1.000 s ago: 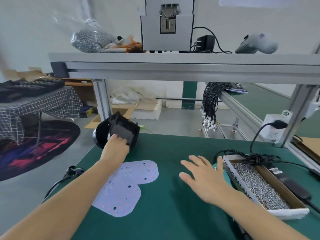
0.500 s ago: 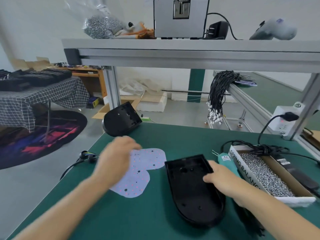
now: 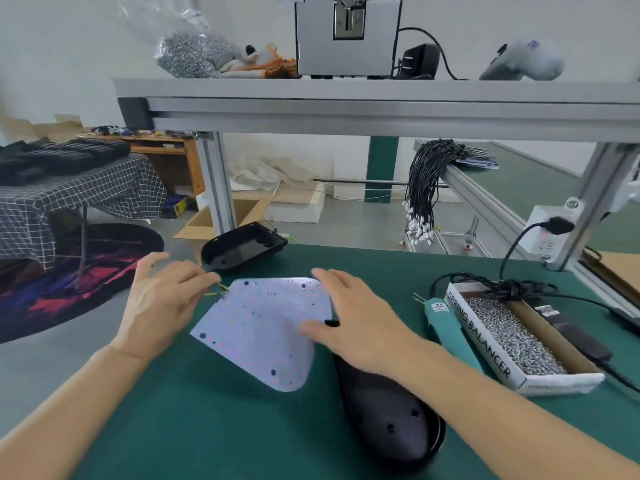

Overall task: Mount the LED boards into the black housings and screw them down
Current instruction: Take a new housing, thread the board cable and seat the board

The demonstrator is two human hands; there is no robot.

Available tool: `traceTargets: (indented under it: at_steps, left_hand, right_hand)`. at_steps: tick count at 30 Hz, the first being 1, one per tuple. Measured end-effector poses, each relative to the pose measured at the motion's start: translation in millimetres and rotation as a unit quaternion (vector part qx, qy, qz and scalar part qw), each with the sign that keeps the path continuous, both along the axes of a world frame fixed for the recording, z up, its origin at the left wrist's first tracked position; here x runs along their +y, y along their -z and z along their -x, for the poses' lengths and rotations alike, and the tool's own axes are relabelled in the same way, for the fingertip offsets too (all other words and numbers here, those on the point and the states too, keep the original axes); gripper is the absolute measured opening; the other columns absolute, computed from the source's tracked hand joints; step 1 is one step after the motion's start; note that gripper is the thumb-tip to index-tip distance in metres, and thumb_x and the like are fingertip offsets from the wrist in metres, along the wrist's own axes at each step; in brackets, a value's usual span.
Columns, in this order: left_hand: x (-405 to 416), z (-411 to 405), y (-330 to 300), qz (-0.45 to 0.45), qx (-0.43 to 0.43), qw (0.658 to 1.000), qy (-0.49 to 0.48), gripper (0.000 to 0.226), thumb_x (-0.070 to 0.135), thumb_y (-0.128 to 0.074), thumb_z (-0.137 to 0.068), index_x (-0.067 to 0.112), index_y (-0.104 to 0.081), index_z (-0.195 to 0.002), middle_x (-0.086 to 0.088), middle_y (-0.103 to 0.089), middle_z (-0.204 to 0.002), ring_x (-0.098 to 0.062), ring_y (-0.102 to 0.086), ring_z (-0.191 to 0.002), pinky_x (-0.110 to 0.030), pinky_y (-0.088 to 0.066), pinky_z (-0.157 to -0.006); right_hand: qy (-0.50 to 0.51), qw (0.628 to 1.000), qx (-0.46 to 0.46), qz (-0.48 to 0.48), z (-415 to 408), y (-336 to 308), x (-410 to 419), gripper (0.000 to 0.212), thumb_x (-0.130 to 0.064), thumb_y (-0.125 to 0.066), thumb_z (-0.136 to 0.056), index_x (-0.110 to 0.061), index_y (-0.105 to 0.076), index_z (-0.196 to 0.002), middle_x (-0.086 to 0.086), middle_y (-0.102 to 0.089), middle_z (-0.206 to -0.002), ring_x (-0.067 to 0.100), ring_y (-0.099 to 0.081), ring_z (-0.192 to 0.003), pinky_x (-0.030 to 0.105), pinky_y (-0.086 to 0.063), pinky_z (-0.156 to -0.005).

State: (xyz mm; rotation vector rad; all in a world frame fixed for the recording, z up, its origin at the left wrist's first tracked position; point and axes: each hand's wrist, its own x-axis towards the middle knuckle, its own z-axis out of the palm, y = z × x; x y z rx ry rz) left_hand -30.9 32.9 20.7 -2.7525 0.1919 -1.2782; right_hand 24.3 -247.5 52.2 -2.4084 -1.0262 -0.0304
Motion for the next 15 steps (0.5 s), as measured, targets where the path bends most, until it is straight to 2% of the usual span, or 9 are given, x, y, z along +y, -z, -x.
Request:
traceTargets:
  at_steps: [2, 4, 5, 6, 8, 10, 12, 14, 15]
  left_hand:
    - [-20, 3, -18, -0.013, -0.047, 0.998, 0.044, 0.028, 0.008, -0.049, -0.09, 0.008, -0.076, -0.091, -0.006, -0.065, -0.077, -0.023, -0.061, -0.069, -0.045, -0.033, -0.087]
    - [-39, 4, -33, -0.015, -0.085, 0.993, 0.079, 0.025, 0.004, -0.052, -0.089, 0.008, -0.076, -0.096, -0.008, -0.063, -0.078, -0.019, -0.051, -0.075, -0.038, -0.03, -0.085]
    - [-45, 5, -39, -0.012, -0.106, 0.99, 0.089, 0.025, 0.004, -0.052, -0.09, 0.011, -0.075, -0.099, -0.008, -0.063, -0.079, -0.018, -0.05, -0.077, -0.036, -0.029, -0.084]
    - [-50, 5, -45, -0.006, -0.125, 0.988, 0.095, 0.024, 0.006, -0.052, -0.092, 0.014, -0.072, -0.103, -0.008, -0.063, -0.08, -0.017, -0.05, -0.078, -0.035, -0.03, -0.083]
    - [-51, 4, -49, 0.022, -0.145, 0.984, 0.104, 0.02, 0.014, -0.052, -0.096, 0.018, -0.066, -0.11, 0.001, -0.065, -0.086, -0.014, -0.053, -0.08, -0.033, -0.032, -0.084]
    - [-49, 0, -49, 0.114, -0.106, 0.982, 0.105, 0.034, 0.028, -0.058, -0.09, 0.018, -0.056, -0.122, 0.019, -0.058, -0.101, -0.005, -0.054, -0.092, -0.024, -0.027, -0.094]
    - [-39, -8, -39, 0.201, -0.018, 0.978, 0.053, 0.065, 0.025, -0.071, -0.077, 0.02, -0.042, -0.134, 0.023, -0.054, -0.109, -0.007, -0.052, -0.102, -0.021, -0.024, -0.099]
    - [-22, -14, -18, 0.249, 0.101, 0.962, -0.048, 0.07, 0.008, -0.075, -0.075, 0.019, -0.043, -0.136, 0.003, -0.066, -0.107, -0.028, -0.056, -0.1, -0.035, -0.037, -0.093]
    - [-12, -15, -10, 0.269, 0.147, 0.945, -0.112, 0.054, 0.008, -0.069, -0.081, 0.017, -0.051, -0.131, -0.009, -0.07, -0.102, -0.036, -0.059, -0.093, -0.039, -0.041, -0.084]
  right_hand:
    - [-0.068, 0.997, 0.015, -0.038, 6, -4, 28, 0.082, -0.047, -0.061, -0.088, -0.02, -0.016, -0.152, -0.001, -0.024, -0.157, 0.014, -0.021, -0.14, 0.024, -0.015, -0.109]
    - [-0.094, 0.988, 0.065, -0.105, 12, -8, 52, 0.069, -0.042, -0.062, -0.089, -0.021, -0.028, -0.147, 0.003, -0.047, -0.14, 0.019, -0.042, -0.125, 0.031, -0.027, -0.106]
    - [-0.095, 0.978, 0.098, -0.157, 14, -11, 60, 0.055, -0.036, -0.061, -0.091, -0.022, -0.038, -0.139, 0.004, -0.059, -0.118, 0.019, -0.052, -0.104, 0.033, -0.037, -0.095]
    - [-0.096, 0.966, 0.123, -0.205, 14, -16, 64, 0.041, -0.031, -0.06, -0.093, -0.02, -0.045, -0.129, 0.004, -0.058, -0.094, 0.016, -0.052, -0.083, 0.031, -0.04, -0.08]
    - [-0.103, 0.954, 0.132, -0.247, 9, -27, 61, 0.022, -0.022, -0.059, -0.094, -0.017, -0.053, -0.114, 0.004, -0.046, -0.073, 0.01, -0.041, -0.063, 0.026, -0.035, -0.062]
    - [-0.1, 0.943, 0.135, -0.287, -1, -41, 47, 0.007, -0.017, -0.059, -0.094, -0.019, -0.055, -0.1, -0.005, -0.043, -0.066, 0.001, -0.038, -0.054, 0.016, -0.032, -0.055]
    - [-0.067, 0.913, 0.18, -0.361, -11, -55, 24, 0.011, -0.016, -0.06, -0.093, -0.025, -0.055, -0.089, -0.008, -0.045, -0.067, 0.002, -0.041, -0.058, 0.019, -0.034, -0.061]
    - [-0.026, 0.862, 0.248, -0.441, -21, -63, -9, 0.013, -0.014, -0.06, -0.093, -0.025, -0.056, -0.086, -0.005, -0.055, -0.074, 0.009, -0.049, -0.067, 0.027, -0.04, -0.069]
    - [-0.007, 0.85, 0.261, -0.457, -26, -63, -30, 0.013, -0.012, -0.06, -0.092, -0.024, -0.057, -0.086, -0.006, -0.058, -0.073, 0.009, -0.052, -0.066, 0.026, -0.042, -0.067]
